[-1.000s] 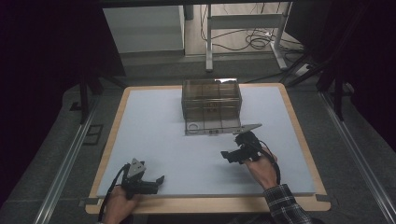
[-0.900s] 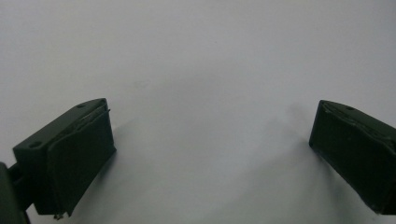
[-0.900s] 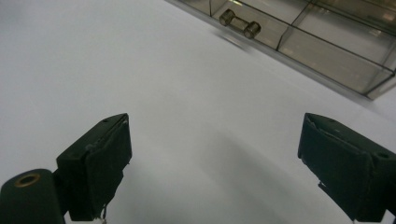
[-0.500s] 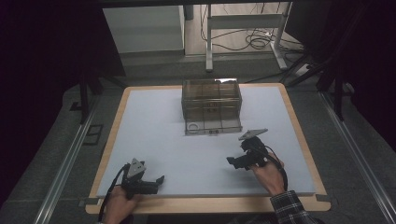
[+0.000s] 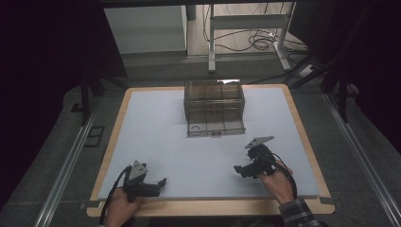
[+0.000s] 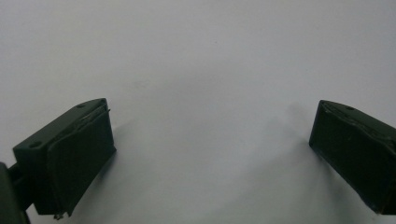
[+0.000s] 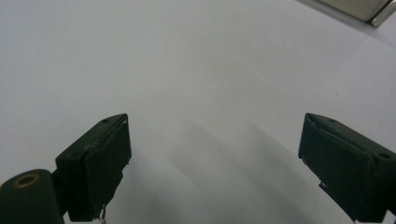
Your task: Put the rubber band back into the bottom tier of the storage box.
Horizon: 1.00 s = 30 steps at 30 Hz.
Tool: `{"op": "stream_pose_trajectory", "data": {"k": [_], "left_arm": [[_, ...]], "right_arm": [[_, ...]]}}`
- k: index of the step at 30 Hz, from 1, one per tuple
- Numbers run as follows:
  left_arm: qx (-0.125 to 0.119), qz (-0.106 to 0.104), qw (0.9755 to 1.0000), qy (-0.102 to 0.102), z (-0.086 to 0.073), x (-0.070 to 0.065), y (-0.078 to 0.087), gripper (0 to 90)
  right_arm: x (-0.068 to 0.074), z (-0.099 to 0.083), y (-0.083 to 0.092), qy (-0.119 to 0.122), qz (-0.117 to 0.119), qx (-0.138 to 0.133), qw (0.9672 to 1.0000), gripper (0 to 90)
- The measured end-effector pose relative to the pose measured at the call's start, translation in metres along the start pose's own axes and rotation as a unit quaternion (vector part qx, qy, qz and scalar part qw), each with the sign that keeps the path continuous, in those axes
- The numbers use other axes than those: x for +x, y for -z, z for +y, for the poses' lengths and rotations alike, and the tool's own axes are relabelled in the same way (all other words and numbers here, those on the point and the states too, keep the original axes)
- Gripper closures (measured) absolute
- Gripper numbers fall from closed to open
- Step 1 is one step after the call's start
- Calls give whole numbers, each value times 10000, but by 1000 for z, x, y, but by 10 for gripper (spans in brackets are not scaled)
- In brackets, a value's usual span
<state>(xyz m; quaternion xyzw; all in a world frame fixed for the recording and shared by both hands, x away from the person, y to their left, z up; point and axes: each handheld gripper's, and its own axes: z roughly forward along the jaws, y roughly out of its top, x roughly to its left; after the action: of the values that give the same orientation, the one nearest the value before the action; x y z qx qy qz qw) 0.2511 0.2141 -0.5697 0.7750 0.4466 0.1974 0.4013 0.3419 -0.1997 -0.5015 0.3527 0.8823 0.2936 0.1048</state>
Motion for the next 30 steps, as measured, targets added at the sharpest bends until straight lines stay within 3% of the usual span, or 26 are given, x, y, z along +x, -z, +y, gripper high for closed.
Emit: {"op": "stream_pose_trajectory", "data": {"k": [30], "left_arm": [[-1, 2, 10000, -2, 0, 0, 0, 0]], "right_arm": [[6, -21, 4, 137, -59, 281, 9995, 92]]}}
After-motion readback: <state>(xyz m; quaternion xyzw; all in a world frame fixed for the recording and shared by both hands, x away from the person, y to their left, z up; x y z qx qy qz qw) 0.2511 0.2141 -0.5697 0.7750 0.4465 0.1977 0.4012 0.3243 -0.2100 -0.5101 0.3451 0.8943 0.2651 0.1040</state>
